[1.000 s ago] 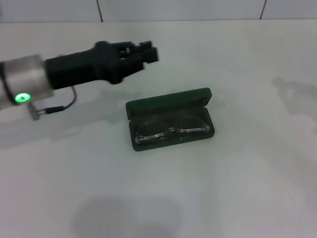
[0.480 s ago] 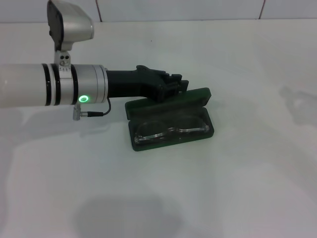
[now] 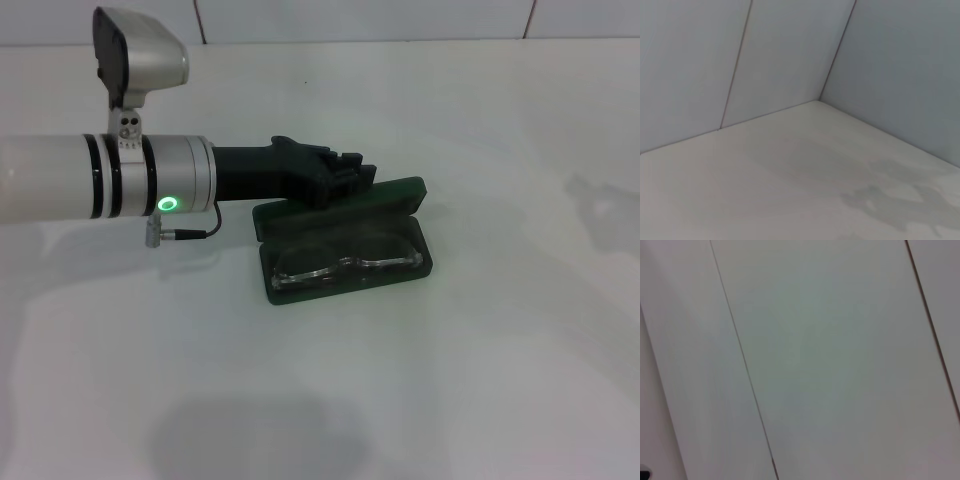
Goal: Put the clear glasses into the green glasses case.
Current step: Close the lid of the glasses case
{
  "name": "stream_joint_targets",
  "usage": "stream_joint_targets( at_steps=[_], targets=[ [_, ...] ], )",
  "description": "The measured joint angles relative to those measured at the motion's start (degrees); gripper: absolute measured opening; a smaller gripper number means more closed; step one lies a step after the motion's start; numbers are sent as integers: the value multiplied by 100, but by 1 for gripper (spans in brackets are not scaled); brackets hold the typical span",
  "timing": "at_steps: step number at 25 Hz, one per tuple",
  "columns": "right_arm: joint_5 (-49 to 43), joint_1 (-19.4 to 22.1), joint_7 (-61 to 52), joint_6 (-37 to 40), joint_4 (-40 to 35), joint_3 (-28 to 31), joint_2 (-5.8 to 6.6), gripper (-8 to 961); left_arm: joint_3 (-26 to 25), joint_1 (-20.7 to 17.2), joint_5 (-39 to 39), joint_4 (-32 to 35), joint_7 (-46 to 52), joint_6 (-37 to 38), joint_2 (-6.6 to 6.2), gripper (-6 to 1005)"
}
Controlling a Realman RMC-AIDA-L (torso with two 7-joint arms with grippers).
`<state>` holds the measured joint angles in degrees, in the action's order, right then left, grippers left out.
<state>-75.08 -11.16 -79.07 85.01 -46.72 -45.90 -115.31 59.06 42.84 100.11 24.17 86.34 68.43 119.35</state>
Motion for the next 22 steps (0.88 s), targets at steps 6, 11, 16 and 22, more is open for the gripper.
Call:
stream_joint_targets(
  at_steps=[6, 11, 16, 22],
  targets=[
    [10, -13, 52, -13, 52, 3, 0, 84, 0, -72, 0, -10, -3, -17, 1, 254],
    [22, -24, 83, -20, 116, 3, 0, 84, 0, -114, 0, -7, -2, -21, -5, 253],
    [24, -59, 96, -20, 194, 3, 0, 85, 0, -137, 0, -17, -10, -37, -14, 252],
    [29, -74, 159, -18, 263, 2, 0, 85, 0, -148, 74, -42, -37, -41, 2, 257]
  ],
)
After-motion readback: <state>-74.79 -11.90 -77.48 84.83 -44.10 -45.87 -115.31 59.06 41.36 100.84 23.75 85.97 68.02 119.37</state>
